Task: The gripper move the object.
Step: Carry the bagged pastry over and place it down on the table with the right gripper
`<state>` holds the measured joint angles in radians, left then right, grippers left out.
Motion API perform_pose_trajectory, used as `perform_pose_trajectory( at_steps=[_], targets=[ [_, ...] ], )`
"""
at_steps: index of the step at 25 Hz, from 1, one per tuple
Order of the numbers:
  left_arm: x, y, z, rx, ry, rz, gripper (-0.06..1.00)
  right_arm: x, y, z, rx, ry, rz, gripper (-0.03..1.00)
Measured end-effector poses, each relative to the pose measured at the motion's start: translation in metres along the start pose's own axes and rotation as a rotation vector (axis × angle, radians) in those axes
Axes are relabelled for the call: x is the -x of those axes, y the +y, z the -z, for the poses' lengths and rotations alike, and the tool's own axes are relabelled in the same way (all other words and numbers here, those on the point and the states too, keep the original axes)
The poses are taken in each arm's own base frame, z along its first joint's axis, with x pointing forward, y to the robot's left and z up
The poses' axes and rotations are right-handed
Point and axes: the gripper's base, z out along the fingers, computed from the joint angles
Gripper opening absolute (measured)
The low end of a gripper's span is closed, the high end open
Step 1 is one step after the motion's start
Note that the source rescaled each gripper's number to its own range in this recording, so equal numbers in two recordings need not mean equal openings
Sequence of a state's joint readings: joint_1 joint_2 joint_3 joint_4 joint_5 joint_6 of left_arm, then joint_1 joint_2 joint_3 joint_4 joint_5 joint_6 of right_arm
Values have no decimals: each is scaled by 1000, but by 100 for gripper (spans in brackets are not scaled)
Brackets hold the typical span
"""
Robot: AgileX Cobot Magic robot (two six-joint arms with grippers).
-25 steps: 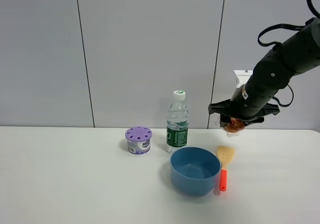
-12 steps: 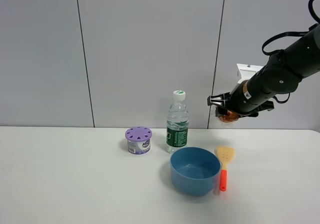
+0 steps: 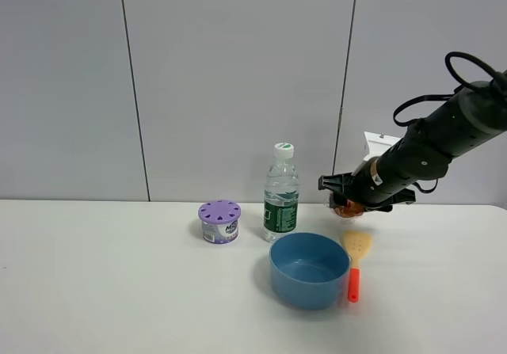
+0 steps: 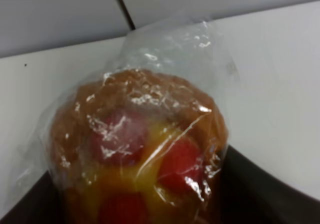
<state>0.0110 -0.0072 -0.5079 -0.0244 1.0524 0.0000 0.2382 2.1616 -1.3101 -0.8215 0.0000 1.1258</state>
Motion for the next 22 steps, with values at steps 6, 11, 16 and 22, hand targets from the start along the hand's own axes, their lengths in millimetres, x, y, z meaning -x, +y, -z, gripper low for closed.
perform_pose_trajectory(
  at_steps=[6, 11, 16, 22],
  targets=[
    [0, 0, 0, 0, 0, 0, 100, -4, 0, -9, 13, 5, -2, 33],
    [0, 0, 0, 0, 0, 0, 100, -3, 0, -9, 13, 3, -2, 47],
    [0, 0, 0, 0, 0, 0, 100, -3, -2, -8, -9, 12, -2, 65],
    [0, 0, 0, 0, 0, 0, 100, 26, 1, 28, -79, -42, 12, 66]
  ],
)
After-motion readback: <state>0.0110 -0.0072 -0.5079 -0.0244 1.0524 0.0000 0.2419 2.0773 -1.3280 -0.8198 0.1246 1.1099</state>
